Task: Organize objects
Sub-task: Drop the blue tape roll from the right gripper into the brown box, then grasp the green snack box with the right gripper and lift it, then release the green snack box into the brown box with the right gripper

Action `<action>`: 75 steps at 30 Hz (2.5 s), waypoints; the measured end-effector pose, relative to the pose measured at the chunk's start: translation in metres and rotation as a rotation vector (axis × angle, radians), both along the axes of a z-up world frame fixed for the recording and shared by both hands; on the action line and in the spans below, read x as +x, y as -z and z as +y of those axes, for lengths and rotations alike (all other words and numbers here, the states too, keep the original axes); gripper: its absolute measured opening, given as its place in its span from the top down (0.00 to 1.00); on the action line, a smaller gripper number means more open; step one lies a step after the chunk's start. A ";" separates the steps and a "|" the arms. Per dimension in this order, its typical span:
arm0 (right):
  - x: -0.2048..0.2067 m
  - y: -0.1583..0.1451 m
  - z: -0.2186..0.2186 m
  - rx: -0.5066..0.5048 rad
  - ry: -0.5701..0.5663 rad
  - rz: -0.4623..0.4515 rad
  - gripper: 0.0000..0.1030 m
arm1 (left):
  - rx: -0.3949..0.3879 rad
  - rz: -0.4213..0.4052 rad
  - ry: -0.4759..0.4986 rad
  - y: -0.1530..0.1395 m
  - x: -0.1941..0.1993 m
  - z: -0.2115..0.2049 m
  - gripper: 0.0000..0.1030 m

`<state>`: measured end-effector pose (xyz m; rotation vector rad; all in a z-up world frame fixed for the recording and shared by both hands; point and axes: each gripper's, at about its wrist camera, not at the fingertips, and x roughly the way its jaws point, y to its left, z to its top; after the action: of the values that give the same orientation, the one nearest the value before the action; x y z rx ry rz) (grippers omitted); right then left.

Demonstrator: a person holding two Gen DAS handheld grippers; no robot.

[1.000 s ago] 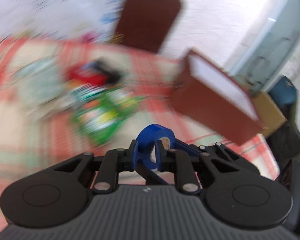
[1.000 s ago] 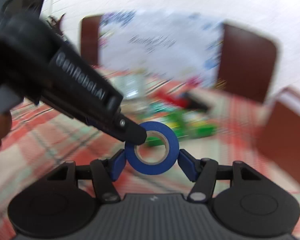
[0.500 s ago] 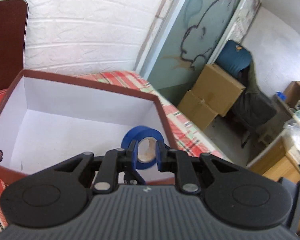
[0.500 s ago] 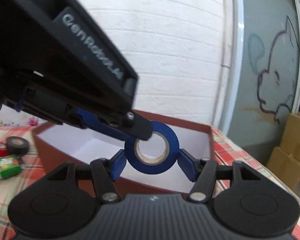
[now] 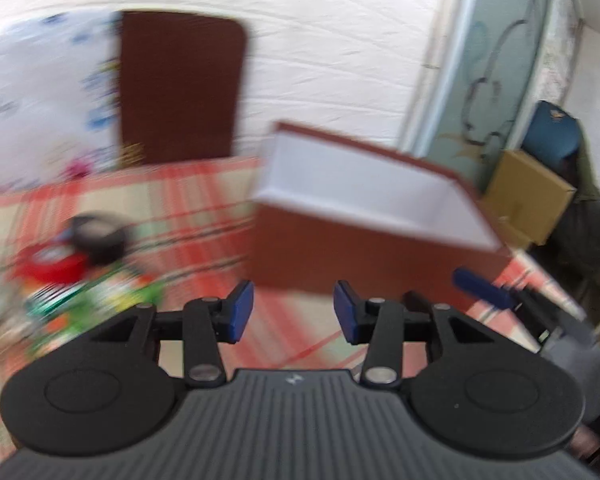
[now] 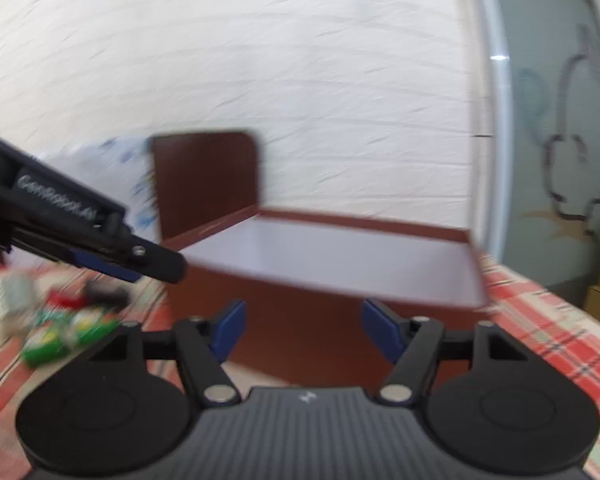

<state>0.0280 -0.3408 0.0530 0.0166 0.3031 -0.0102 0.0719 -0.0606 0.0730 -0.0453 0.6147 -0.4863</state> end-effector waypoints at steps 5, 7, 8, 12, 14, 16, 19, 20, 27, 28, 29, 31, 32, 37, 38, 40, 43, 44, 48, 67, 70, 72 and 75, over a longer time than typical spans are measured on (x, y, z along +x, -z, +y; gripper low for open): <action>0.011 0.012 0.083 -0.066 -0.252 0.116 0.47 | 0.110 0.072 -0.270 0.045 0.002 0.093 0.55; 0.018 0.021 0.118 -0.065 -0.348 0.192 0.50 | 0.117 0.077 -0.365 0.058 0.007 0.120 0.55; 0.020 0.029 0.133 -0.069 -0.382 0.220 0.50 | 0.139 0.074 -0.414 0.066 0.009 0.131 0.55; 0.050 0.037 0.173 -0.031 -0.443 0.323 0.50 | 0.120 -0.042 -0.476 0.082 -0.004 0.148 0.47; 0.058 0.038 0.186 -0.033 -0.472 0.338 0.49 | 0.142 -0.052 -0.473 0.080 -0.001 0.144 0.44; 0.062 0.038 0.199 -0.046 -0.495 0.343 0.38 | 0.141 -0.058 -0.456 0.080 0.001 0.144 0.41; 0.081 0.045 0.220 -0.067 -0.505 0.372 0.18 | 0.095 -0.052 -0.446 0.081 -0.001 0.150 0.37; 0.088 0.049 0.227 -0.077 -0.507 0.382 0.20 | 0.089 -0.051 -0.444 0.081 -0.001 0.151 0.36; 0.078 0.053 0.228 -0.114 -0.499 0.383 0.38 | 0.083 -0.051 -0.431 0.086 -0.003 0.151 0.32; 0.068 0.053 0.220 -0.118 -0.490 0.380 0.38 | 0.087 -0.051 -0.428 0.086 -0.004 0.150 0.32; 0.056 0.053 0.209 -0.113 -0.479 0.378 0.38 | 0.091 -0.050 -0.425 0.086 -0.004 0.149 0.31; 0.031 0.054 0.184 -0.103 -0.443 0.371 0.37 | 0.102 -0.046 -0.423 0.086 -0.004 0.147 0.30; 0.018 0.054 0.170 -0.106 -0.411 0.364 0.37 | 0.119 -0.042 -0.419 0.085 -0.004 0.144 0.28; -0.015 0.049 0.095 -0.151 -0.092 0.351 0.37 | 0.060 0.039 -0.248 0.068 -0.005 0.098 0.28; -0.015 0.048 0.079 -0.134 -0.043 0.361 0.37 | 0.027 0.075 -0.176 0.062 -0.003 0.081 0.27; -0.017 0.047 0.056 -0.055 -0.011 0.389 0.24 | -0.020 0.132 -0.064 0.051 0.000 0.045 0.26; -0.021 0.048 0.044 -0.017 -0.009 0.403 0.17 | -0.096 0.218 0.077 0.039 0.004 -0.001 0.26; -0.025 0.048 0.044 -0.030 -0.019 0.401 0.17 | -0.112 0.261 0.113 0.039 0.005 -0.014 0.26; -0.035 0.047 0.041 -0.074 -0.068 0.399 0.12 | -0.145 0.407 0.195 0.043 0.007 -0.045 0.26; -0.030 -0.009 0.056 -0.223 -0.041 -0.074 0.41 | -0.050 0.067 0.317 -0.043 0.021 -0.131 0.34; 0.007 -0.023 0.045 -0.211 0.020 -0.107 0.40 | -0.019 0.028 0.286 -0.042 0.049 -0.155 0.34; 0.034 -0.025 0.033 -0.146 0.043 -0.072 0.40 | -0.020 0.059 0.262 -0.035 0.070 -0.165 0.34; 0.068 -0.017 0.020 -0.088 0.075 0.009 0.26 | -0.003 0.087 0.212 -0.024 0.089 -0.173 0.33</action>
<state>0.0956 -0.3208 0.0703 -0.0597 0.3102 -0.0976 0.1607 -0.2333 0.0971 -0.0042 0.7073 -0.6932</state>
